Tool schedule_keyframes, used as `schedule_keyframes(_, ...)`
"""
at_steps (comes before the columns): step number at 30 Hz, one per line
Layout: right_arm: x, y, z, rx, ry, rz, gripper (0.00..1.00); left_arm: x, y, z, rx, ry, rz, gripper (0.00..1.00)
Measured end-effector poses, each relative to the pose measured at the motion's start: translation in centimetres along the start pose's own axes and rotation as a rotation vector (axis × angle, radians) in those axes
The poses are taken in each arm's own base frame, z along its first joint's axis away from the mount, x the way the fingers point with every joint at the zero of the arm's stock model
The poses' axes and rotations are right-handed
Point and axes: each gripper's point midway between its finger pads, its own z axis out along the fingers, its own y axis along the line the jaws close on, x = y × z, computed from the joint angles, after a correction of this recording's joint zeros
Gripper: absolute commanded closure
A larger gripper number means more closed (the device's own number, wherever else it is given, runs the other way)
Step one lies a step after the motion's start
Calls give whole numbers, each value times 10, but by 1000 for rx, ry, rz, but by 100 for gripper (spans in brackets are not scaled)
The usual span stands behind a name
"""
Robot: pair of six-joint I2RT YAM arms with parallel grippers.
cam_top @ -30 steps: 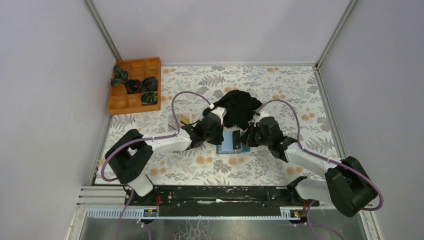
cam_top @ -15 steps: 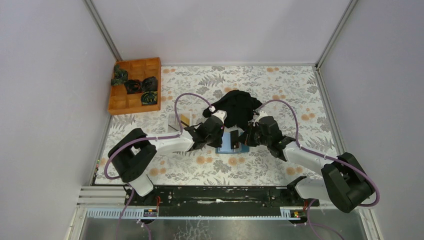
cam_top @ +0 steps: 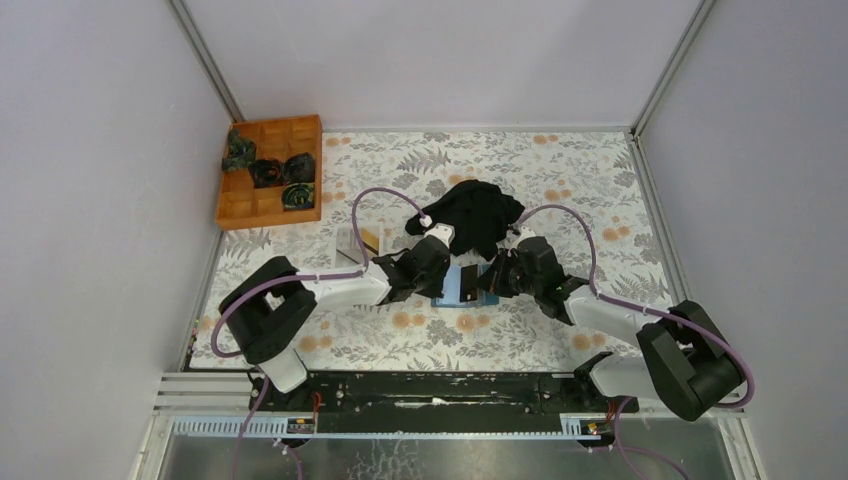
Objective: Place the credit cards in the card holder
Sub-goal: Insert the credit card into the card holder.
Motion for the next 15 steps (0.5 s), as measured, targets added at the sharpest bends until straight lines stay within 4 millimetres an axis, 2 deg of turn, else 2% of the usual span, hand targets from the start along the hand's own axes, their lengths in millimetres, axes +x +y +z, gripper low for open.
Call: schedule_keyframes(15,7,-6,6,-1,-1,56,100,3,0,2,-21,-5,15,100)
